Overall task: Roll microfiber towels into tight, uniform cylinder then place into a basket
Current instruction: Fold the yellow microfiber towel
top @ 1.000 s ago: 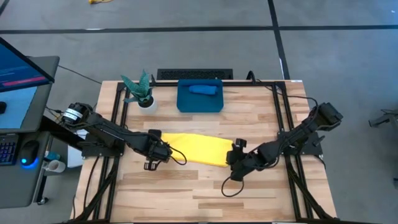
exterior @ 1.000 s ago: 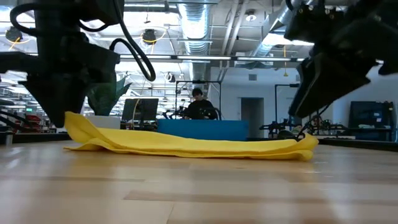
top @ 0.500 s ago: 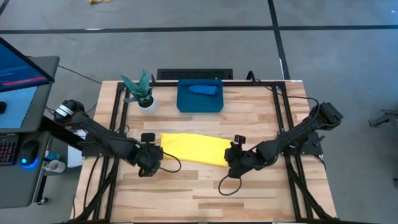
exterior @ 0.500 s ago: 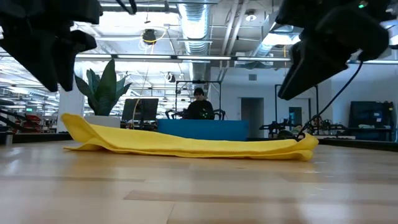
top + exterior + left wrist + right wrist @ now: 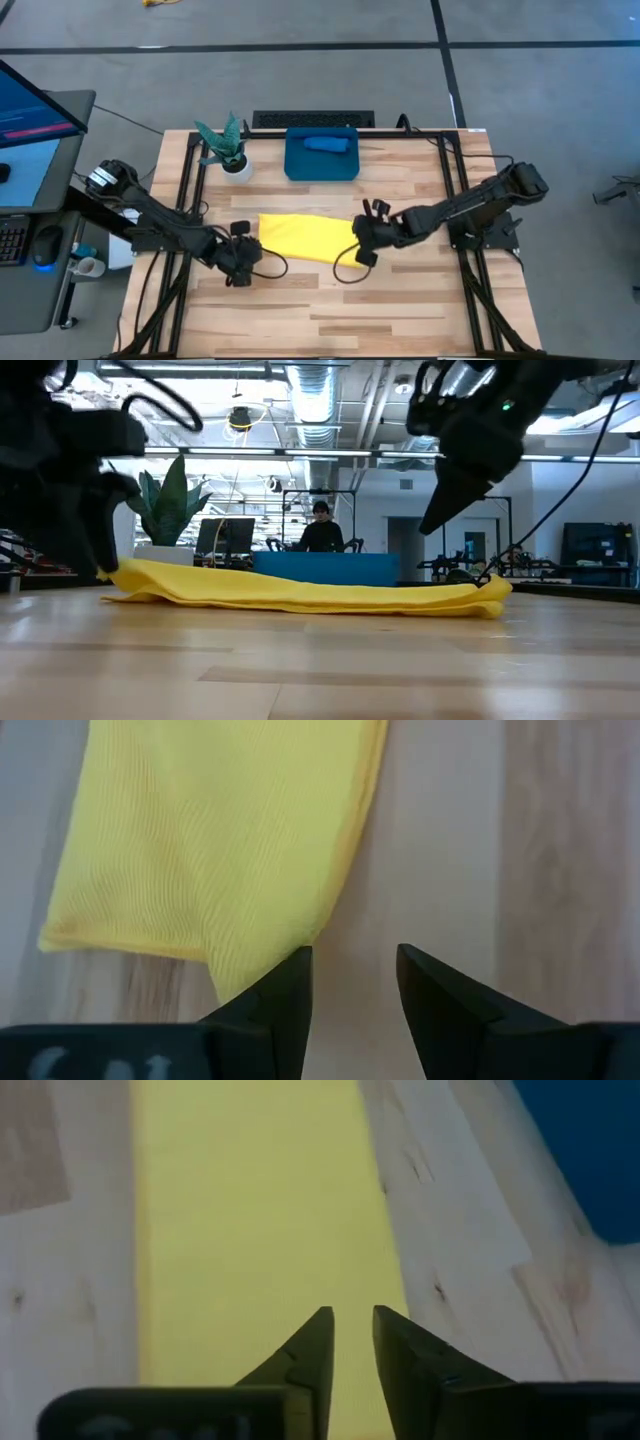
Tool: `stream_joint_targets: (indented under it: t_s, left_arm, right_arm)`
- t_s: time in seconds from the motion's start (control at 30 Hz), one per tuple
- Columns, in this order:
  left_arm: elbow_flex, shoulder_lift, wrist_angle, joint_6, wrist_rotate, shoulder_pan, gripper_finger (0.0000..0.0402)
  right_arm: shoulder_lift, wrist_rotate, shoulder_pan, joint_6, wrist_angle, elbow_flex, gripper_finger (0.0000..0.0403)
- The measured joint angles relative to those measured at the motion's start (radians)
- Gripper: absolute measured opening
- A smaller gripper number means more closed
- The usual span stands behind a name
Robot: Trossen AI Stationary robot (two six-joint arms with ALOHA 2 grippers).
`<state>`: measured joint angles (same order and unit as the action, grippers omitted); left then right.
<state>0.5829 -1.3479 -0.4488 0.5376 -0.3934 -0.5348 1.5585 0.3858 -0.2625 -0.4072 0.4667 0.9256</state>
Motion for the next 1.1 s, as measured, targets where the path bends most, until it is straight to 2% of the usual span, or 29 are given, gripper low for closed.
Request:
stream_joint_targets:
  t_s: [0.27,0.5,0.77,1.1]
  left_arm:
    - [-0.069,0.0,0.054,0.047,-0.012,0.022,0.0139]
    - [-0.089,0.0,0.056,0.087,0.03,0.029,0.0139]
    - [-0.09,0.0,0.116,0.013,-0.052,0.033,0.0139]
    - [-0.137,0.002,0.178,0.014,-0.012,0.13,0.0139]
  right_arm:
    - [0.0,-0.023,0.065,-0.001,-0.041,0.0,0.0065]
    - [0.001,-0.05,0.088,-0.015,-0.113,-0.029,0.0054]
    - [0.001,-0.051,0.094,-0.069,-0.168,-0.09,0.0053]
    - [0.001,-0.049,0.092,-0.072,-0.173,-0.099,0.0053]
